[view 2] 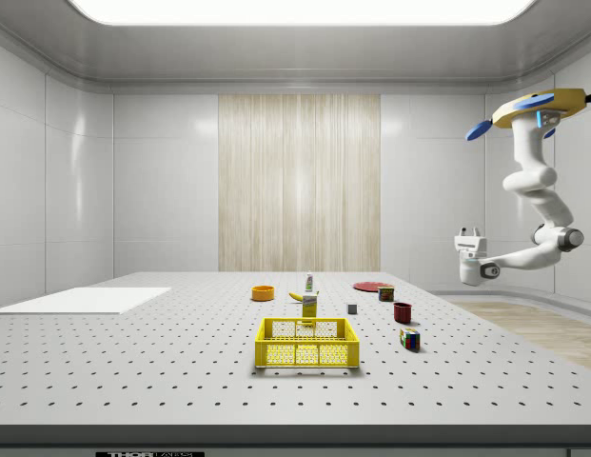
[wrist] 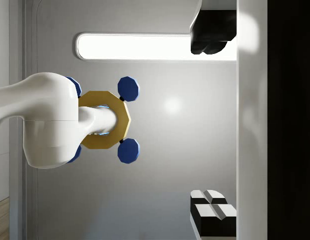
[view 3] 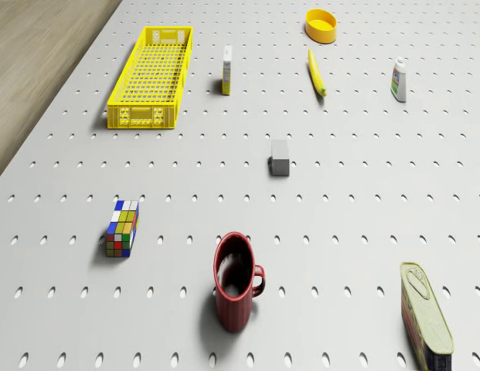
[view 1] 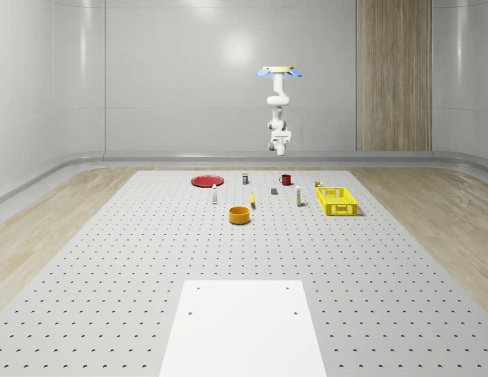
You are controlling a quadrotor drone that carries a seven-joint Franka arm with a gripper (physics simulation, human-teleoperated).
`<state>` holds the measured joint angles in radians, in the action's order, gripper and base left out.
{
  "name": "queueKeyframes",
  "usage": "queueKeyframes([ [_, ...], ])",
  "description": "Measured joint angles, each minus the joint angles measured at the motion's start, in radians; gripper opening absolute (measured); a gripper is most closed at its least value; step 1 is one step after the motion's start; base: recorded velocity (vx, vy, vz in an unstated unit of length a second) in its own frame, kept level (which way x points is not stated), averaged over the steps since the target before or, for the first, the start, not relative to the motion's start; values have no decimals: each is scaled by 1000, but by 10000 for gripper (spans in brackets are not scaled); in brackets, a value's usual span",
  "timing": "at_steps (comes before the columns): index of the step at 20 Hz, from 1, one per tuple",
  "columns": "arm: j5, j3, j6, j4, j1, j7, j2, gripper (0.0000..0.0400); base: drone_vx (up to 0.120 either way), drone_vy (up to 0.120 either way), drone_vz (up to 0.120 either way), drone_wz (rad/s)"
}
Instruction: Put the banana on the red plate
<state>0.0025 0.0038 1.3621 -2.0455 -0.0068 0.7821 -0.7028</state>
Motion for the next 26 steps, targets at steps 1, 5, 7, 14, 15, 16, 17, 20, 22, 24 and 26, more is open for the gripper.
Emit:
queueKeyframes([
  [1,0,0,0,1,0,0,0,400,0,-120,0,0],
  [5,0,0,1,3,-1,0,0,400,0,-120,0,0],
  [7,0,1,2,3,-1,0,-1,400,0,-120,0,0],
  [14,0,2,6,0,-2,-1,-4,400,86,-120,0,0],
  [15,-1,2,7,0,-2,-1,-5,400,120,-120,0,0],
  [16,-1,2,8,-1,-2,-1,-5,400,120,-120,0,0],
  [17,-1,2,8,-1,-2,-1,-6,400,120,-120,0,0],
  [20,-2,3,11,-3,-3,-1,-7,400,120,-120,0,0],
  [22,-3,4,12,-4,-3,0,-8,400,120,-120,0,0],
  [24,-5,5,14,-5,-3,0,-9,400,120,-120,0,0],
  [26,-7,7,15,-6,-4,0,-10,400,120,-120,0,0],
])
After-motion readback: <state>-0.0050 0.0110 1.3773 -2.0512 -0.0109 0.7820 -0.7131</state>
